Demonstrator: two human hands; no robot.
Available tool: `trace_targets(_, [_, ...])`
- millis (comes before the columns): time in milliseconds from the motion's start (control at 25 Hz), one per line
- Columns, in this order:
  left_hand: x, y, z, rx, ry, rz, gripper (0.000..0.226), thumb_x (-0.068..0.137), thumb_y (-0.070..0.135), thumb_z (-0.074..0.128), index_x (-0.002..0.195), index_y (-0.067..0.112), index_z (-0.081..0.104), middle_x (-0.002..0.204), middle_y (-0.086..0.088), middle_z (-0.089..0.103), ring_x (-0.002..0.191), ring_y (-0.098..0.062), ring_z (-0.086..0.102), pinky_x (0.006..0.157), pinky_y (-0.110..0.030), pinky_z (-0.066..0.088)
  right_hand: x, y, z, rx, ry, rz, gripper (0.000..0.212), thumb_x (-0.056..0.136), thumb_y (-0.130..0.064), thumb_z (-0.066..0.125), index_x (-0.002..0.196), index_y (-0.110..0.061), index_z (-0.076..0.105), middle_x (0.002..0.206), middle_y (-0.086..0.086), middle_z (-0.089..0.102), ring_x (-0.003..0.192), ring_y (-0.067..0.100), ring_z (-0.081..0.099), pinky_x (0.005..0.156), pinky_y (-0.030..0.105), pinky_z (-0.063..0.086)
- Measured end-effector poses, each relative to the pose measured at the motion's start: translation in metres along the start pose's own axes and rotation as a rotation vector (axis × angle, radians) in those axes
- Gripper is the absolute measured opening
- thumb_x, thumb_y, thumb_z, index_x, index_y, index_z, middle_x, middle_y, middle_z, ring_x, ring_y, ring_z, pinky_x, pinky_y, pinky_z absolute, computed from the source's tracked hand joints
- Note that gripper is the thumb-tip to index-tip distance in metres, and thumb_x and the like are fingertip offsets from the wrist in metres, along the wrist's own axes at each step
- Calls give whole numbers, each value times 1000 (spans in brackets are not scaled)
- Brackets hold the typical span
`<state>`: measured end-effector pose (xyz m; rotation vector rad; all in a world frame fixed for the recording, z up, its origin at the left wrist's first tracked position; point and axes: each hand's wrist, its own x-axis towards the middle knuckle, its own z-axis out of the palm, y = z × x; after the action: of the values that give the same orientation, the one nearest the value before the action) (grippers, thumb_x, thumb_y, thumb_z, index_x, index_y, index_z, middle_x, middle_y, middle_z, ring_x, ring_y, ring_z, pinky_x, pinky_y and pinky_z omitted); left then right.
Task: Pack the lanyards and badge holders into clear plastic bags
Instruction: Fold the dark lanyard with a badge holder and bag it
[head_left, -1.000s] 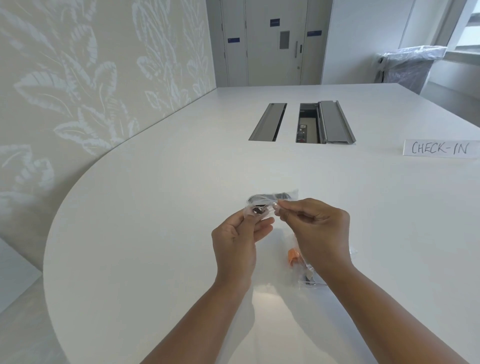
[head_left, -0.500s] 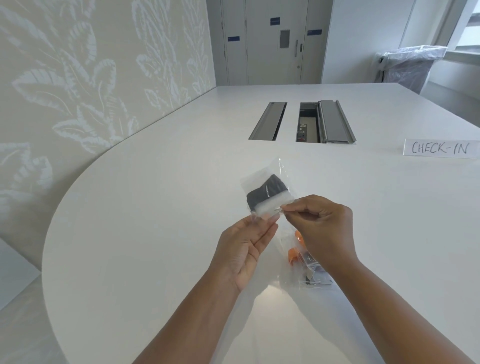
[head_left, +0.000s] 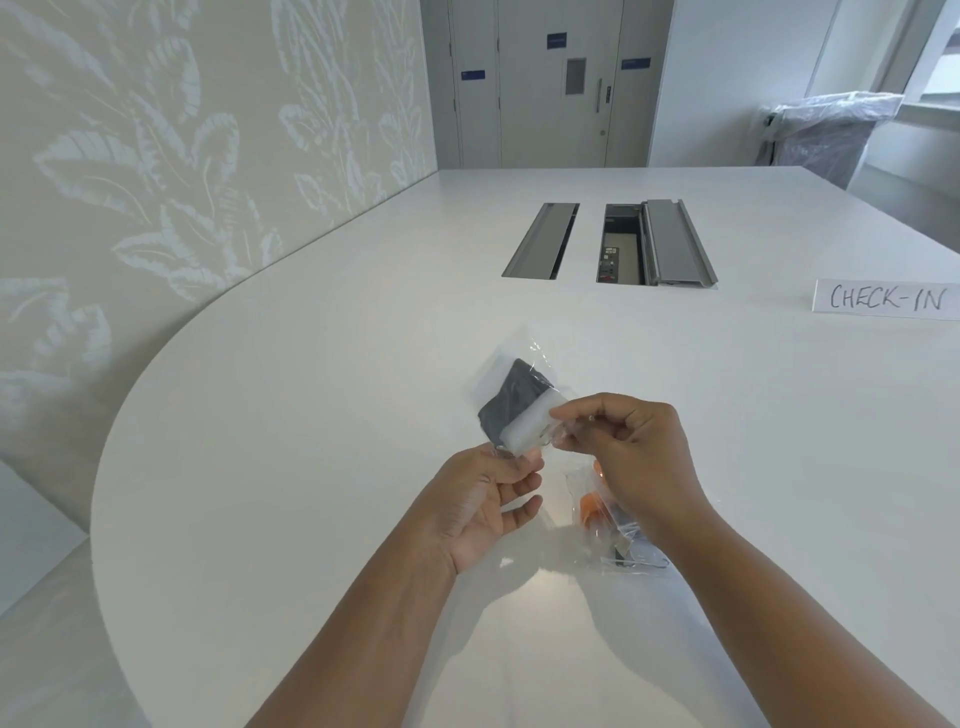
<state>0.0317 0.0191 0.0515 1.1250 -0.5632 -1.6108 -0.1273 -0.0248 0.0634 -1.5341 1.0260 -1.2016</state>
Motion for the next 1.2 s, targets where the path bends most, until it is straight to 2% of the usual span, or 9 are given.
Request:
trace_targets(120, [0, 2, -2, 31, 1, 32, 16, 83, 3, 69, 96, 10, 65, 74, 1, 68, 74, -11, 64, 80, -34, 51, 0, -4, 3, 190, -34, 49, 24, 96, 4, 55, 97, -10, 74, 76, 4, 77, 75, 18, 75, 68, 18, 56])
trace_targets(200, [2, -1, 0, 39, 29, 74, 12, 83, 3, 69, 93, 10, 67, 75, 0, 71, 73, -11, 69, 82, -34, 51, -1, -6, 6, 337, 4, 72, 17, 97, -1, 57, 108, -9, 66, 82, 12, 77, 78, 22, 75, 72, 24, 59])
trace_targets(320, [5, -5, 3, 105, 113, 164, 10, 83, 6, 73, 92, 8, 69, 79, -4, 74, 77, -13, 73, 79, -32, 54, 0, -7, 5, 497, 56, 152, 20, 95, -11, 61, 115, -7, 61, 86, 17, 77, 85, 28, 76, 75, 30, 61])
trace_targets(440, [4, -9, 6, 210, 159, 258, 12, 82, 10, 76, 93, 11, 70, 80, -3, 74, 78, -14, 73, 77, -31, 55, 2, -5, 3, 331, 16, 178, 30, 83, -22, 73, 105, -1, 69, 86, 19, 76, 81, 23, 74, 72, 26, 59])
trace_targets(560, [4, -13, 11, 326, 187, 331, 16, 82, 13, 78, 96, 12, 71, 76, -1, 75, 74, -13, 73, 79, -33, 56, 3, 0, 2, 196, 41, 182, 18, 82, -15, 77, 90, 0, 72, 80, 17, 75, 70, 18, 71, 66, 24, 57])
trace_targets(720, [3, -12, 11, 389, 167, 342, 20, 81, 18, 79, 98, 14, 71, 79, -2, 77, 71, -12, 72, 75, -32, 57, 5, 2, -1, 207, 96, 202, 13, 82, -13, 77, 84, -1, 72, 73, 14, 75, 65, 20, 70, 66, 27, 59])
trace_targets(840, [4, -11, 8, 417, 192, 382, 17, 83, 14, 77, 99, 12, 71, 84, -6, 77, 69, -13, 72, 71, -27, 56, 4, 3, 1, 234, 82, 224, 17, 86, -15, 73, 90, 1, 71, 78, 15, 77, 73, 26, 74, 76, 34, 61])
trace_targets(960, [4, -11, 8, 437, 228, 413, 13, 84, 14, 76, 96, 12, 72, 80, -2, 77, 66, -10, 71, 64, -22, 55, 3, 2, 3, 245, 84, 212, 17, 91, -15, 68, 93, 2, 69, 79, 14, 77, 76, 25, 76, 79, 35, 60])
trace_targets(1200, [4, -13, 9, 427, 211, 412, 11, 84, 13, 75, 94, 16, 71, 77, 0, 76, 63, -9, 69, 63, -23, 50, 2, -2, 3, 264, 114, 191, 12, 94, -9, 64, 85, -2, 64, 73, 13, 75, 73, 27, 74, 80, 39, 60])
